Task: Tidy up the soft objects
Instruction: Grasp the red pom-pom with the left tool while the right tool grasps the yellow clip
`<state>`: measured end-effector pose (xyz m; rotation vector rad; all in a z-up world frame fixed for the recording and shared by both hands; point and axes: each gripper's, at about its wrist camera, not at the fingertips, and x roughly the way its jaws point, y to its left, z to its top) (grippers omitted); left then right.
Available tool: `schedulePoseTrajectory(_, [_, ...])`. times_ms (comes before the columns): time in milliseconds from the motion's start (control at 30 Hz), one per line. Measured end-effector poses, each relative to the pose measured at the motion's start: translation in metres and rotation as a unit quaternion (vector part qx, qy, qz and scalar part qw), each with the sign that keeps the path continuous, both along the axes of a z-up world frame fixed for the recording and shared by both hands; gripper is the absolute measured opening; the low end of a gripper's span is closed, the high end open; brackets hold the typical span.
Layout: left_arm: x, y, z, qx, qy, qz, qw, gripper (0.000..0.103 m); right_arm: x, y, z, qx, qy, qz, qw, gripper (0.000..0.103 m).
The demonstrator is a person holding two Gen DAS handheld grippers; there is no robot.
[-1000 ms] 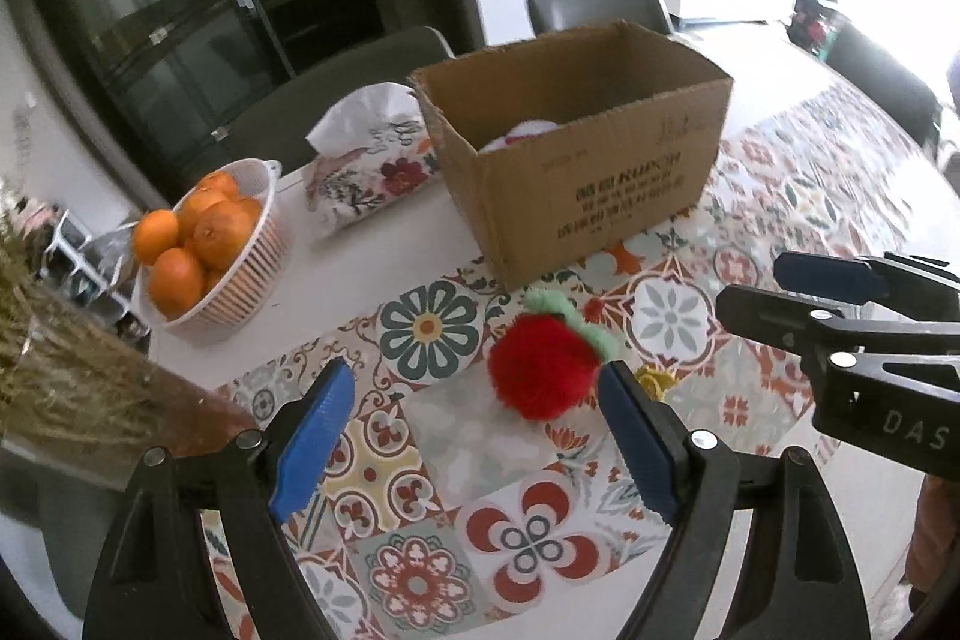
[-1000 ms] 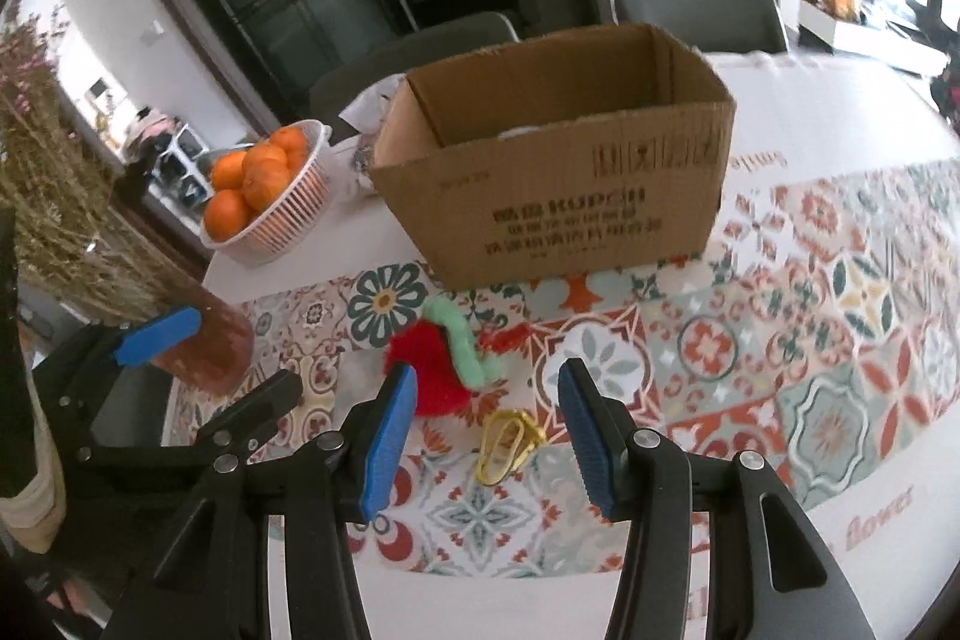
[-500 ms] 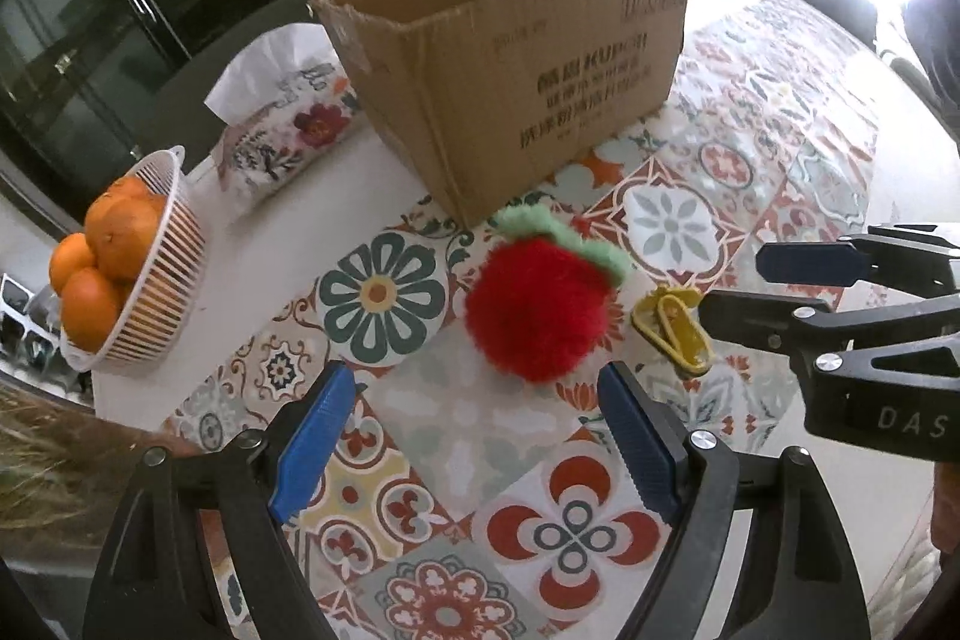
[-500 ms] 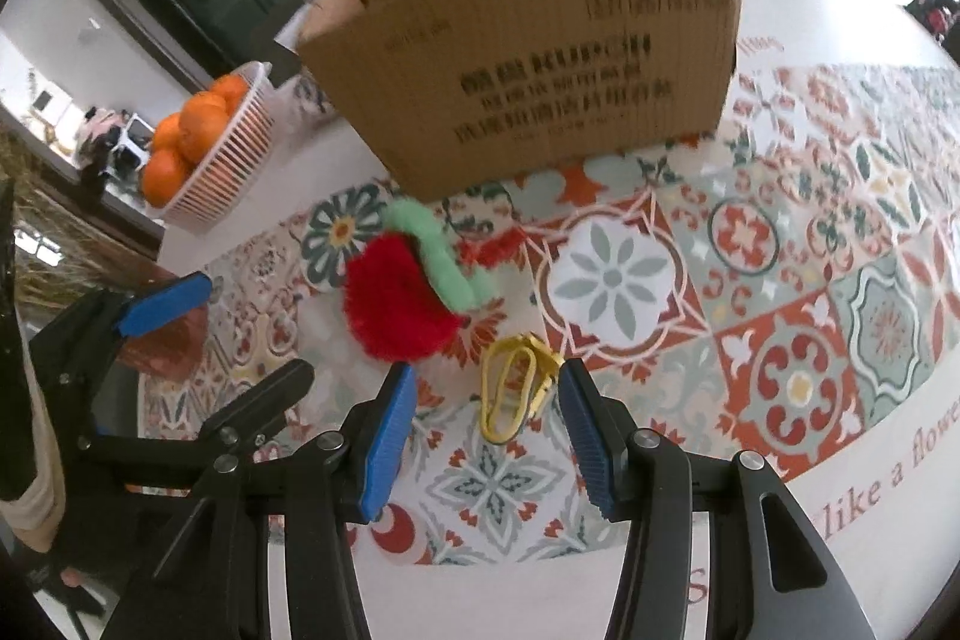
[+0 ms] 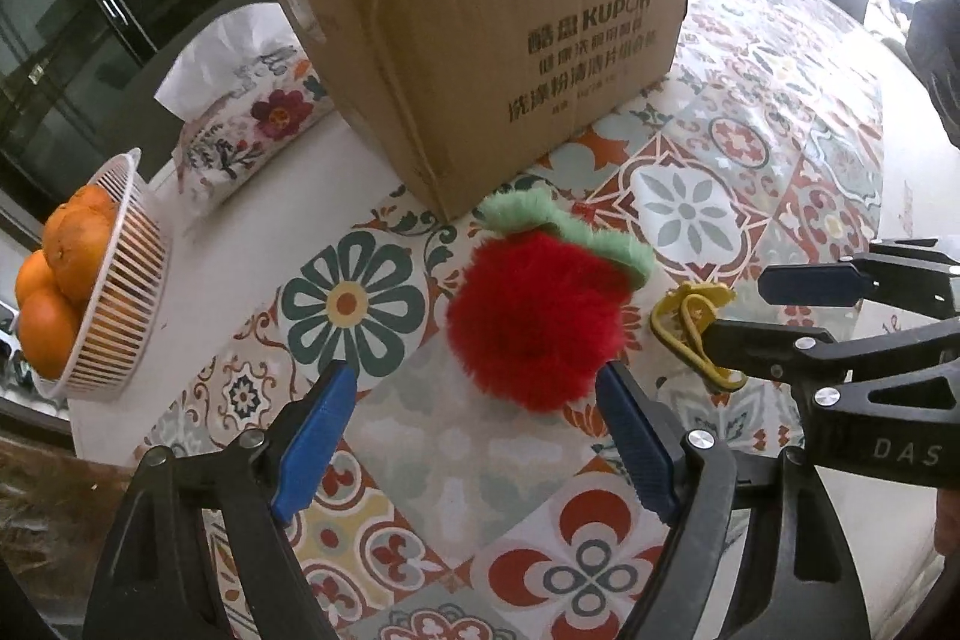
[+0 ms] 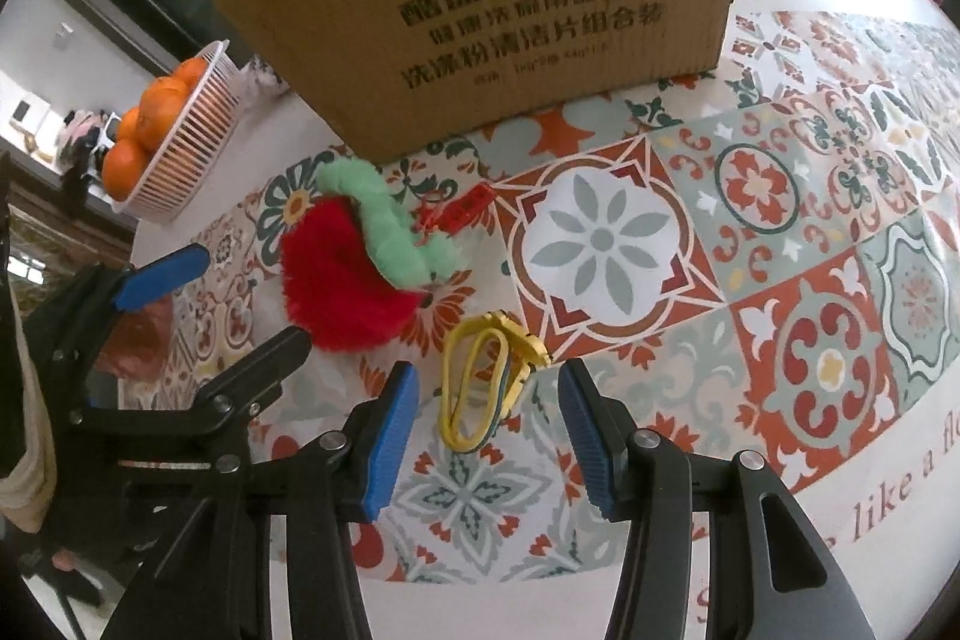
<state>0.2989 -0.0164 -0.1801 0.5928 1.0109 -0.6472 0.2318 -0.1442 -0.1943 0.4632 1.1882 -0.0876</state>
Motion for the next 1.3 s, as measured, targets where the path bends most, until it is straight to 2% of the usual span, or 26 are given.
schedulePoseTrajectory(300, [0.009, -0.006, -0.017, 0.009, 0.008, -0.021, 0.9997, 0.077, 0.008, 0.006, -0.021, 0.006, 0.028, 0.023, 0.999, 0.051])
schedulePoseTrajectory(467, [0.017, -0.008, -0.026, 0.006, 0.03, -0.036, 0.9989, 0.075, 0.015, 0.008, -0.026, 0.002, 0.037, 0.028, 0.999, 0.051])
schedulePoseTrajectory(700, [0.025, -0.015, -0.036, 0.007, 0.049, -0.048, 0.9976, 0.074, 0.032, 0.016, -0.038, -0.001, 0.054, 0.026, 0.998, 0.042])
schedulePoseTrajectory(933, [0.03, -0.029, -0.043, 0.006, 0.053, -0.046, 0.9975, 0.073, 0.034, 0.01, -0.04, -0.005, 0.048, 0.025, 0.999, 0.037])
schedulePoseTrajectory(1067, [0.03, -0.038, -0.043, -0.016, 0.073, -0.045, 0.9962, 0.059, 0.033, 0.004, -0.04, -0.002, 0.043, 0.023, 0.999, 0.036])
schedulePoseTrajectory(1133, [0.032, -0.044, -0.043, -0.028, 0.088, -0.04, 0.9949, 0.043, 0.033, 0.003, -0.04, 0.001, 0.039, 0.022, 0.999, 0.035])
schedulePoseTrajectory(1200, [0.032, -0.047, -0.045, -0.031, 0.095, -0.033, 0.9944, 0.037, 0.033, 0.004, -0.039, 0.004, 0.035, 0.022, 0.999, 0.034])
schedulePoseTrajectory(1300, [0.029, -0.044, -0.044, -0.039, 0.091, -0.017, 0.995, 0.034, 0.03, 0.002, -0.039, 0.01, 0.029, 0.023, 0.999, 0.033])
